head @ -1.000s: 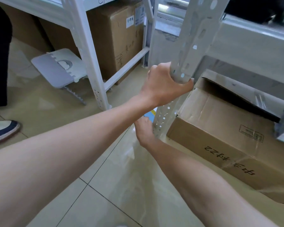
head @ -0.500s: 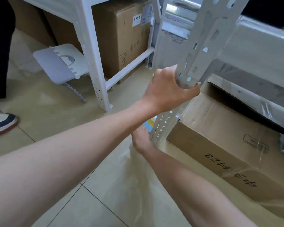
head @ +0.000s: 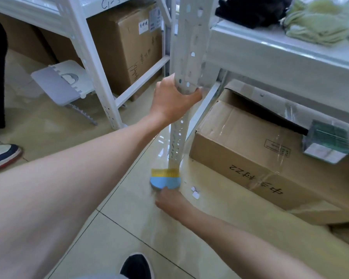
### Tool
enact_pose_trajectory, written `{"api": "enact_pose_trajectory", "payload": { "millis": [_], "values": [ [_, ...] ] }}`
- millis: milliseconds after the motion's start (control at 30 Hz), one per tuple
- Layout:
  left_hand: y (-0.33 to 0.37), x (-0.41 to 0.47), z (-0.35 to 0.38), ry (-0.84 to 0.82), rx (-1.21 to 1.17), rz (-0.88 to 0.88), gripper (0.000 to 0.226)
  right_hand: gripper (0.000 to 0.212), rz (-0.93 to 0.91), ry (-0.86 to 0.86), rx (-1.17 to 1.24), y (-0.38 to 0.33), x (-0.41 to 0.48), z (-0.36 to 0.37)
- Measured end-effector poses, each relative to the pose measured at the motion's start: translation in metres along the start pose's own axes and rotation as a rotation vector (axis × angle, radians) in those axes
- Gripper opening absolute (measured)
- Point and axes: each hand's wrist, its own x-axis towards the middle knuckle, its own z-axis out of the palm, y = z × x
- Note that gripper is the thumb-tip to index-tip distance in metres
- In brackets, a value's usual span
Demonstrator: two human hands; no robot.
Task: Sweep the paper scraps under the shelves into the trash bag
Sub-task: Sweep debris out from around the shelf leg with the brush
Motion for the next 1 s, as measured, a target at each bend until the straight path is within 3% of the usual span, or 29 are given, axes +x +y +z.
{"api": "enact_pose_trajectory", "payload": {
  "millis": [67, 100, 200, 400, 533, 600, 733, 800, 900, 1000],
  "values": [
    [0.002, -0.003, 0.0, -0.001, -0.018, -0.036, 0.029, 0.036, -0.16, -0.113, -0.013, 0.004, -0.014, 0.016],
    [0.003, -0.004, 0.001, 0.003, -0.025, -0.048, 0.027, 0.044, -0.156, -0.083, -0.032, 0.01, -0.023, 0.017],
    [0.007, -0.008, 0.002, 0.02, -0.025, -0.086, 0.028, 0.035, 0.09, 0.214, -0.004, 0.026, -0.049, 0.006],
    [0.005, -0.008, 0.011, 0.096, -0.032, -0.117, 0.03, 0.017, 0.19, 0.46, 0.885, 0.012, -0.028, -0.013],
    [0.0, -0.01, 0.022, 0.208, -0.021, -0.054, 0.032, 0.038, 0.42, 0.442, 1.552, 0.003, 0.001, -0.003],
    [-0.001, -0.01, 0.024, 0.274, 0.0, -0.032, 0.033, 0.034, 0.597, 0.396, 1.804, 0.008, 0.01, 0.014],
    [-0.004, -0.007, 0.027, 0.298, 0.027, -0.019, 0.036, 0.03, 0.819, 0.347, 1.817, 0.031, 0.001, 0.057],
    [-0.002, -0.007, 0.028, 0.301, 0.025, -0.036, 0.035, 0.035, 0.888, 0.342, 1.766, 0.048, -0.019, 0.077],
    [0.001, -0.009, 0.028, 0.293, 0.015, -0.071, 0.033, 0.023, 1.002, 0.315, 1.656, 0.077, -0.063, 0.104],
    [0.005, -0.01, 0.026, 0.27, -0.001, -0.115, 0.032, 0.03, 1.105, 0.279, 1.533, 0.101, -0.11, 0.129]
  ]
}}
